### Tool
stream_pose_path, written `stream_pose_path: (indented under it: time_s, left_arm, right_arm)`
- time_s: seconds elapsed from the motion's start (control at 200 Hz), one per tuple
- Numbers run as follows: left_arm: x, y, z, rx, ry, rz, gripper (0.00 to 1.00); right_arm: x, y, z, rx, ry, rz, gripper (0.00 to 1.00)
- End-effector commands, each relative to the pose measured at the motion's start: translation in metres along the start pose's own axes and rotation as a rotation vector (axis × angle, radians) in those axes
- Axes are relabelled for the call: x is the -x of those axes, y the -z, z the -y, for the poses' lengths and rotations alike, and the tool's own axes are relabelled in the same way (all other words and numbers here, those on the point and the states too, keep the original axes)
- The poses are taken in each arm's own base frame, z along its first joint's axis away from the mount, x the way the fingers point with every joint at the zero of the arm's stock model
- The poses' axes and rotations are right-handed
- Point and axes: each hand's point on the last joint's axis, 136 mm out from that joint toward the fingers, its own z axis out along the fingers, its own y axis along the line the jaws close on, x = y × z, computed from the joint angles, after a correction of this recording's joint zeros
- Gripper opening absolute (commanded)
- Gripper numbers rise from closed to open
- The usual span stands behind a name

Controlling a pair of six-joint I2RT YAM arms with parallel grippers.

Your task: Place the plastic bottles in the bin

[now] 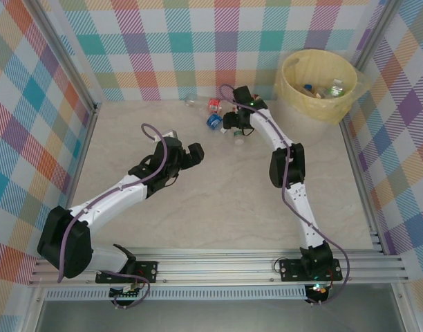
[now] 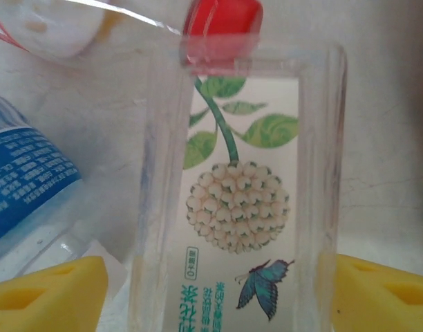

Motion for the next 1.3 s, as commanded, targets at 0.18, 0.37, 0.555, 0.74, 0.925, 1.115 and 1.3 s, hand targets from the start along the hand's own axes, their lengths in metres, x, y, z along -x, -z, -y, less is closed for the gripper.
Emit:
stream_pose_path:
  time_s: [0.18,0.37,0.555,0.74,0.925,1.115,1.3]
  left_arm:
    - [0.001,-0.002,-0.010,0.038,0.015,-0.002,1.00]
    - [0.001,0.002,-0.010,0.034,0.018,0.006,1.00]
    - [0.003,0.005,-0.008,0.017,0.022,0.016,1.00]
    - [0.003,0.002,-0.003,-0.007,0.031,0.016,1.00]
    - [0.001,-0.002,0.001,-0.024,0.041,0.002,1.00]
    - [0.000,-0.003,0.001,-0.029,0.048,-0.002,1.00]
    - [0.001,-0.002,0.001,-0.029,0.052,-0.003,1.00]
  right_arm:
    - [0.010,0.013,0.006,-0.064,0.003,0.039,0.60]
    - [0.033,0.064,-0.006,0.003,0.026,0.146,0.54]
    - [0.059,0.156,-0.023,0.118,0.109,0.319,0.51]
    - [0.080,0.248,-0.016,0.097,0.192,0.477,0.51]
    - [0.109,0.320,0.013,0.046,0.187,0.618,0.52]
    - [0.135,0.356,0.067,-0.015,0.090,0.692,0.53]
    - [0.150,0.348,0.134,-0.046,-0.073,0.688,0.54]
